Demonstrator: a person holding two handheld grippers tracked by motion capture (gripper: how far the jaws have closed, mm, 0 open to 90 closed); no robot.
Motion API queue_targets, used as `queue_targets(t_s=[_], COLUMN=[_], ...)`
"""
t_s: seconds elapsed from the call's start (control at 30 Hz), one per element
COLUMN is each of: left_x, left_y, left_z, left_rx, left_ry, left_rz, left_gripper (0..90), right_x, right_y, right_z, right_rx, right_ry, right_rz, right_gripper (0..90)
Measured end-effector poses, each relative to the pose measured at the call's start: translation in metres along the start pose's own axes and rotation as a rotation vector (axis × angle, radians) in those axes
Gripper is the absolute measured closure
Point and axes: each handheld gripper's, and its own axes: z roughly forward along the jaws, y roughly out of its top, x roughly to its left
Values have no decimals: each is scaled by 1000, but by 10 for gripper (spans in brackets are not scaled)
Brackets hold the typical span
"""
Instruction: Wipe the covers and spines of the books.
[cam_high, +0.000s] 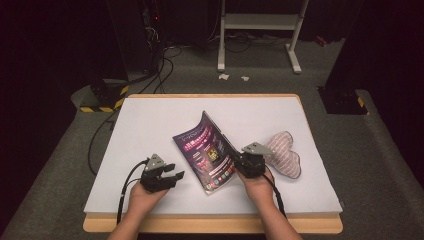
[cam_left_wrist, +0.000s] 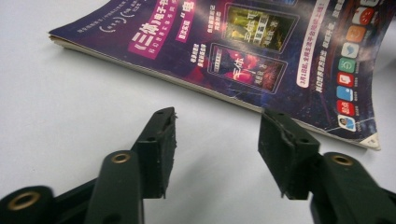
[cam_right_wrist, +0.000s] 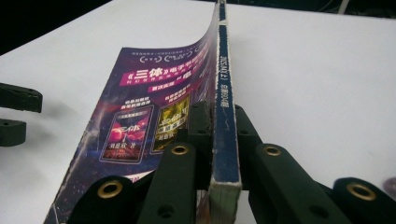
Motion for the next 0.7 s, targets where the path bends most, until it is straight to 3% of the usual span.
queue_targets(t_s=[0.23,0.7], left_x=[0,2], left_y=[0,1], left_z=[-1,-8], left_rx=[-9,-59], left_ry=[15,46], left_rz=[7,2], left_gripper=[442,440], right_x=[5,21], right_y=[13,37], right_z=[-3,-22], right_rx=[-32,-158], right_ry=[13,63], right_rz=[-13,-12], right_gripper=[842,844])
